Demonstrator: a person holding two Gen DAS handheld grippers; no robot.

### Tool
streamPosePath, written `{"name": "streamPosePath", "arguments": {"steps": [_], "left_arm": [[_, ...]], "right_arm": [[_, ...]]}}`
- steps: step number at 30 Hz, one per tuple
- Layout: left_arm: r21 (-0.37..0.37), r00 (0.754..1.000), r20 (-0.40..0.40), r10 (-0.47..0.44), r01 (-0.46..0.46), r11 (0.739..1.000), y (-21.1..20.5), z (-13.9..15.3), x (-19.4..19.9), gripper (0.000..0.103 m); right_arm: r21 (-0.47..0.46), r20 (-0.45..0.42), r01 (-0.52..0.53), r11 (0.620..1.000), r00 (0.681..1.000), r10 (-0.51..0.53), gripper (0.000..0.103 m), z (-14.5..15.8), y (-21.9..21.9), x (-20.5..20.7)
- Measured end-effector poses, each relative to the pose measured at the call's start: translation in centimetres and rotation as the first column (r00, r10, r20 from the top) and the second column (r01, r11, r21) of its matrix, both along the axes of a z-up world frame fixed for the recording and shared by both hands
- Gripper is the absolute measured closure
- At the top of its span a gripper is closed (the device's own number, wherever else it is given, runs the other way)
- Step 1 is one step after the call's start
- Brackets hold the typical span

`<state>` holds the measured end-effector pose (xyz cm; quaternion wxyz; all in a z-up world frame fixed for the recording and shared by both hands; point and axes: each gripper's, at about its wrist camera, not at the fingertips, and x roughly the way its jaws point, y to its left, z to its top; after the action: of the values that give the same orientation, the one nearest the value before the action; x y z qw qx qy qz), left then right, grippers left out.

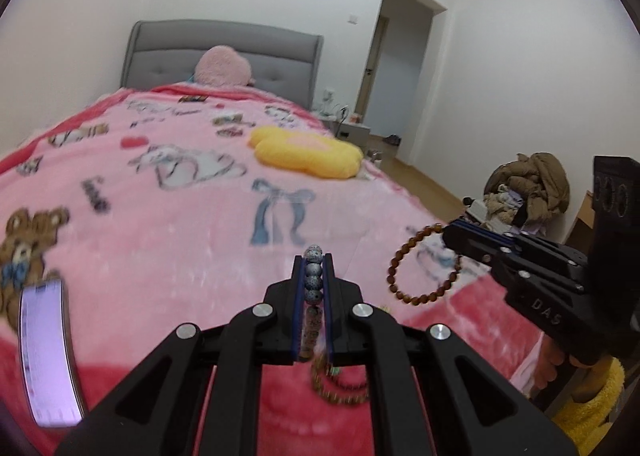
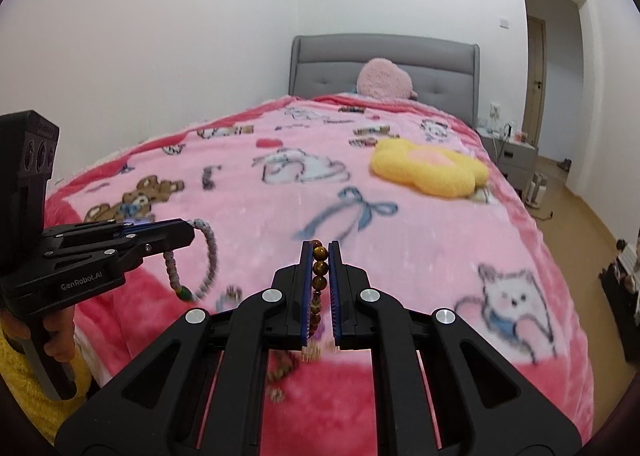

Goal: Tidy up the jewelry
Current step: 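Carry the bracelet over the clear container and open the left gripper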

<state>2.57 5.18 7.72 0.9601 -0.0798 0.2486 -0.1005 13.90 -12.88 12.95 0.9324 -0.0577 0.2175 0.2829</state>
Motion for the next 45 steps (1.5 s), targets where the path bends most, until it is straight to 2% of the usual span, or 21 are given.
{"name": "streamPosePath", "arguments": {"steps": [7,12,22,32,45], "left_arm": [[0.013,0.997,0.034,-0.076,0.075,0.997,-0.6,3.5,4.3,0.095],[-0.035,0.994,-0.006,-0.106,0.105,0.994,-0.5,3.9,8.1,0.095],[-0.036,0.995,-0.065,-0.081,0.079,0.996,-0.4,1.5,12.1,0.095],[0.028,0.986,-0.153,-0.073,0.078,0.997,-1.0,-1.9,13.2,0.095],[0.068,0.981,-0.187,-0.045,0.058,0.996,-0.9,-3.6,13.6,0.095]], "right_arm": [[-0.008,0.066,0.007,1.0,0.998,-0.007,0.095,3.2,2.0,3.3],[-0.001,0.062,0.011,1.0,0.998,-0.011,0.095,3.8,2.7,5.7],[-0.03,-0.031,0.006,1.0,0.999,-0.007,0.095,0.7,3.9,9.7],[-0.081,-0.101,-0.024,0.996,0.995,0.016,0.095,-2.4,4.8,10.3],[-0.123,-0.124,-0.027,0.992,0.992,0.012,0.095,-4.1,5.5,10.2]]}}
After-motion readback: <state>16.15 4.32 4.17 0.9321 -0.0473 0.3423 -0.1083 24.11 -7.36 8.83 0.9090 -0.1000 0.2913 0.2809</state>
